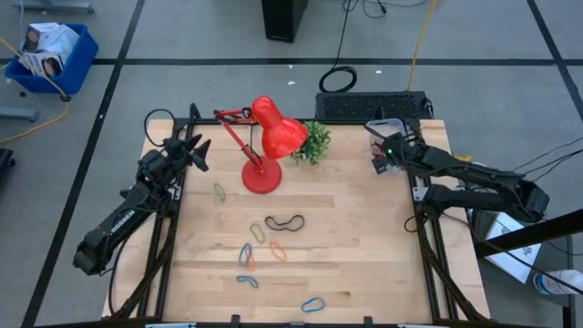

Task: Pick and place rubber bands into bin
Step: Put the bottom orange rubber band into the transparent bin

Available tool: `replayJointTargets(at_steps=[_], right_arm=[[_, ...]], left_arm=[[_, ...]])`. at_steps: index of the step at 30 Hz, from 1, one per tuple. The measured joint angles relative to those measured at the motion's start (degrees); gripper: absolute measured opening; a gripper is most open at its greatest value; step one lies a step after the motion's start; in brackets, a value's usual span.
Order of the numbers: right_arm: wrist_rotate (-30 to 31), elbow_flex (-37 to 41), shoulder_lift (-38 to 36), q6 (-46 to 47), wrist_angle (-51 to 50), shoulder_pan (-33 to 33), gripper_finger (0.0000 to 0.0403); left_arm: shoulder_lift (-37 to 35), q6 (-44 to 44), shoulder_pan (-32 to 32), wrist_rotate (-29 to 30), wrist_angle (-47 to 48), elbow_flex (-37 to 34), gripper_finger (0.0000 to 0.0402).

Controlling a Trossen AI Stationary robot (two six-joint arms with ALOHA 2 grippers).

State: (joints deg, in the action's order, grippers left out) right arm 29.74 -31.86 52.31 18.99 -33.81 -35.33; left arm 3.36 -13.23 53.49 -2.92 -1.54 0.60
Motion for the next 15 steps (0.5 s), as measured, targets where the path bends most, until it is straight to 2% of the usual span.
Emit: replayJointTargets(at_steps=[15], right_arm=[[0.00,0.02,-0.01,-2.30,2.78,0.07,0.0015]], left_arm=[[0.02,0.00,0.00,0.02,0.00,-0.02,0.0230]])
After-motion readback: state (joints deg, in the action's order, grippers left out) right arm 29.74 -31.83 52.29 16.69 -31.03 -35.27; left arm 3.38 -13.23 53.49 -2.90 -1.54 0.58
